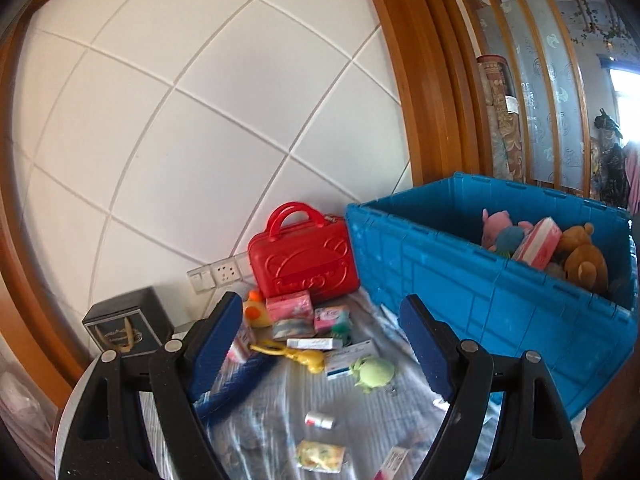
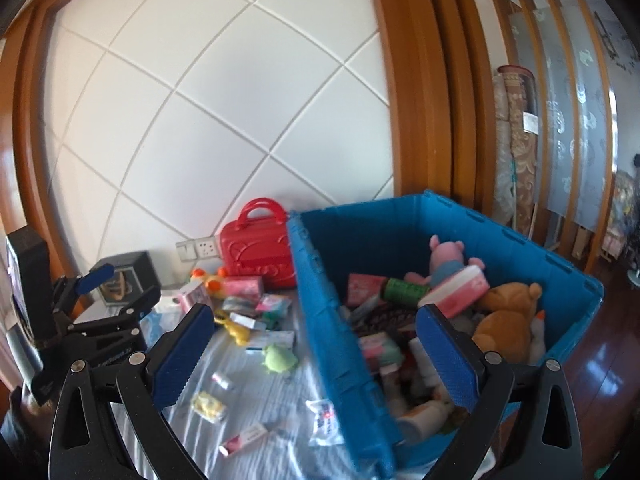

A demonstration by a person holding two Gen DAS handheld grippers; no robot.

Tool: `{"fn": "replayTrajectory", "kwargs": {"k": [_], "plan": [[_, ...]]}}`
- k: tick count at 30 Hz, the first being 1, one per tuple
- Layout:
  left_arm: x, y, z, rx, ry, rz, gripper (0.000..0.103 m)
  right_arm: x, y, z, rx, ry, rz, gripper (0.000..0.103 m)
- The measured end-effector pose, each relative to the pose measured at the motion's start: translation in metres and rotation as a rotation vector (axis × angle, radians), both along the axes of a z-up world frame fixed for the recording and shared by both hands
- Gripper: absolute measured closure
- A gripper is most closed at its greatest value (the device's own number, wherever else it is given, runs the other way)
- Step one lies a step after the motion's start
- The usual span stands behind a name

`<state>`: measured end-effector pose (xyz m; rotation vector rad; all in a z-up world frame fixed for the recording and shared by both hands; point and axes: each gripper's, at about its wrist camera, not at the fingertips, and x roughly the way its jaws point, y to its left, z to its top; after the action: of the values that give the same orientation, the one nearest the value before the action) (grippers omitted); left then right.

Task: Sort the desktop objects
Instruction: 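Move both open tools back over the cluttered table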

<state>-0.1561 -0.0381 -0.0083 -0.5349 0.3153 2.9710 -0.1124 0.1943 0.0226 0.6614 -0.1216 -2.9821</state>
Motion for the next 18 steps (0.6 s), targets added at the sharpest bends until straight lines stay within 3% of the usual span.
{"fn": "replayTrajectory", "kwargs": {"k": [10, 18], "plan": [[0.001, -0.040, -0.018, -0.027, -0.005, 0.029, 0.022, -0.003, -0.046, -0.029, 0.017, -0.087, 0.033, 0.000], [-0.014, -0.075, -0.056, -0.049, -0.063, 0.123, 0.022, -0.039, -0.061, -0.070, 0.057, -0.145, 0.088, 0.000]]}}
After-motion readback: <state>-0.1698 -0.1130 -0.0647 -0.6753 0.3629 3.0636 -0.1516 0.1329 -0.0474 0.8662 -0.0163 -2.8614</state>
